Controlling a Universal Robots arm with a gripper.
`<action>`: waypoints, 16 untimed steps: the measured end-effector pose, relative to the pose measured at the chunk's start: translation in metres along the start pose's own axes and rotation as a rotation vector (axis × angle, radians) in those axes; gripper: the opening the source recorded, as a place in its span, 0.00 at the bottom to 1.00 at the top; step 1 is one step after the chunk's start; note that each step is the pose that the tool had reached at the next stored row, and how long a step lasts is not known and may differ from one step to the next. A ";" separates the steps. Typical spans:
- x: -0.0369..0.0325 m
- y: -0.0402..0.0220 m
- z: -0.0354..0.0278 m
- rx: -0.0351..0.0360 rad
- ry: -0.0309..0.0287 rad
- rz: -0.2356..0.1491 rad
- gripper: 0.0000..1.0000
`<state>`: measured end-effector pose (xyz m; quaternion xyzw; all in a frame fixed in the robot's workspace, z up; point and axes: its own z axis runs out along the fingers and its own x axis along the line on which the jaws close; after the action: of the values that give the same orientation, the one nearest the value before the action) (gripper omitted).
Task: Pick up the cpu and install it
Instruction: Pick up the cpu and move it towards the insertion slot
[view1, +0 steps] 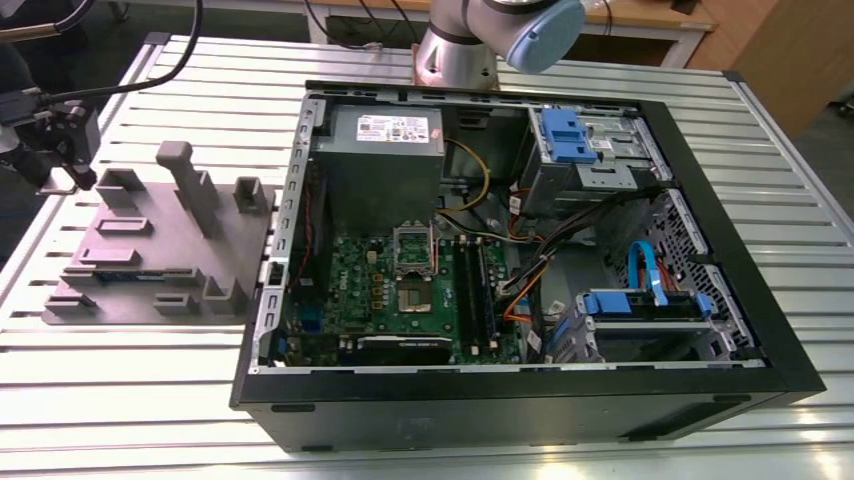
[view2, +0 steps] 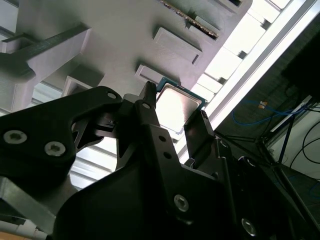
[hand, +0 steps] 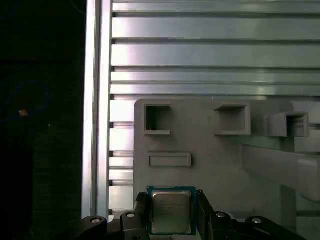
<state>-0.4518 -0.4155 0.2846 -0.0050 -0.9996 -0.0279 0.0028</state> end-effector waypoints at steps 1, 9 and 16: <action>0.0000 0.0000 -0.0002 0.0000 0.0000 0.000 0.47; 0.0000 0.0001 -0.0020 0.0000 0.0000 0.000 0.47; 0.0000 0.0002 -0.0035 0.0000 0.0001 0.000 0.47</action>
<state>-0.4518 -0.4155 0.2881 -0.0050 -0.9996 -0.0279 0.0029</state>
